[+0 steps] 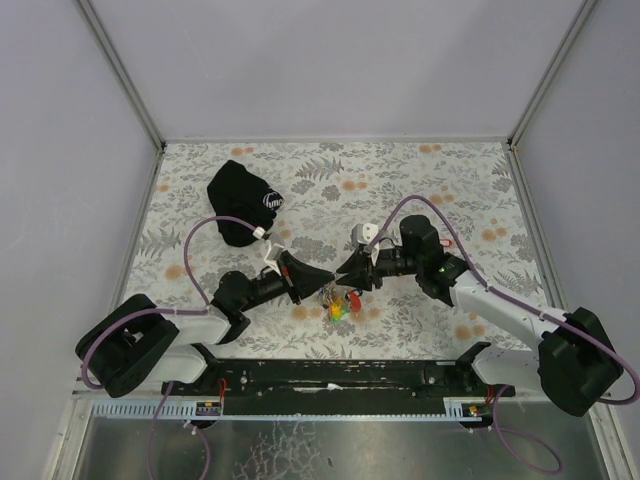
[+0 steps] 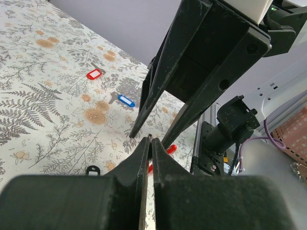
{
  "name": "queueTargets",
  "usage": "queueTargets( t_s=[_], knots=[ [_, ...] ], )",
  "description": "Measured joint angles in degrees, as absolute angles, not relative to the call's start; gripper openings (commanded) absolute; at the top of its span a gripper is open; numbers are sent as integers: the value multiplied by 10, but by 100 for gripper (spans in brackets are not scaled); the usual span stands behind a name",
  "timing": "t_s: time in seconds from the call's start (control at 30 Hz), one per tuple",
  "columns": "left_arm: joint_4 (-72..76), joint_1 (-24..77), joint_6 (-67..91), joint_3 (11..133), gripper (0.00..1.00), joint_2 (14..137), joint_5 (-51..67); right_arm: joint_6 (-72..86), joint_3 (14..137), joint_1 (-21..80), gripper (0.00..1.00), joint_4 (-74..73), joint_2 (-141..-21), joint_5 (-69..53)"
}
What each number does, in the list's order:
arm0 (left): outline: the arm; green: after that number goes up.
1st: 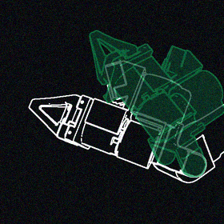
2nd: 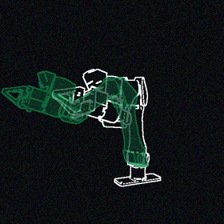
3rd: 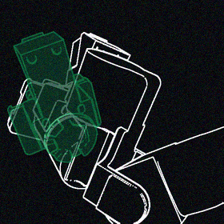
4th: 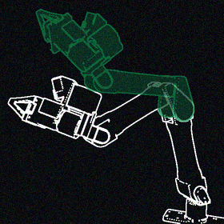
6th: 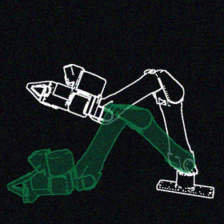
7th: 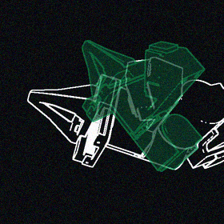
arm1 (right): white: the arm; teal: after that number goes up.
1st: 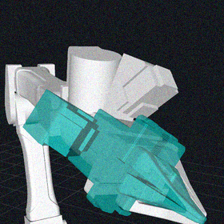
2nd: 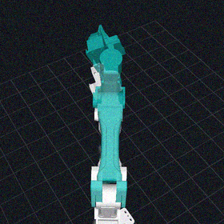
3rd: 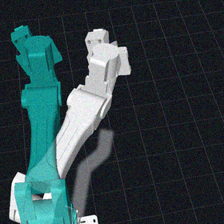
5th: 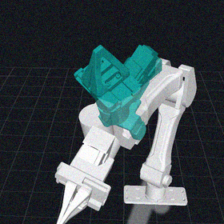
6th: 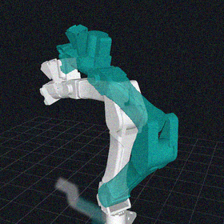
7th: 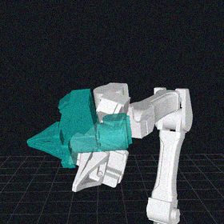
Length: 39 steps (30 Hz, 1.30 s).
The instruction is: Put the keys on the keyring
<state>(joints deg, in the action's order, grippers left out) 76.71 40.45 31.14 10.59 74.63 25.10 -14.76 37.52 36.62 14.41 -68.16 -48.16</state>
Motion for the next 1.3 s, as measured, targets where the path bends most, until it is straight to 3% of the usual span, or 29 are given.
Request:
queueTargets(
  t_s=[0.23,0.47,0.77,0.93,1.3],
  knots=[
    [767,404,312,108,0,755,261,-159,385,366,22,130,-699,-508],
    [768,403,311,113,0,759,285,-161,391,362,1,121,-703,-516],
    [757,403,300,116,2,754,297,-162,404,361,0,85,-703,-516],
    [709,404,287,127,18,725,286,-168,427,361,0,51,-702,-510],
    [520,404,229,198,24,672,256,-182,461,361,0,-38,-702,-484]
  ],
)
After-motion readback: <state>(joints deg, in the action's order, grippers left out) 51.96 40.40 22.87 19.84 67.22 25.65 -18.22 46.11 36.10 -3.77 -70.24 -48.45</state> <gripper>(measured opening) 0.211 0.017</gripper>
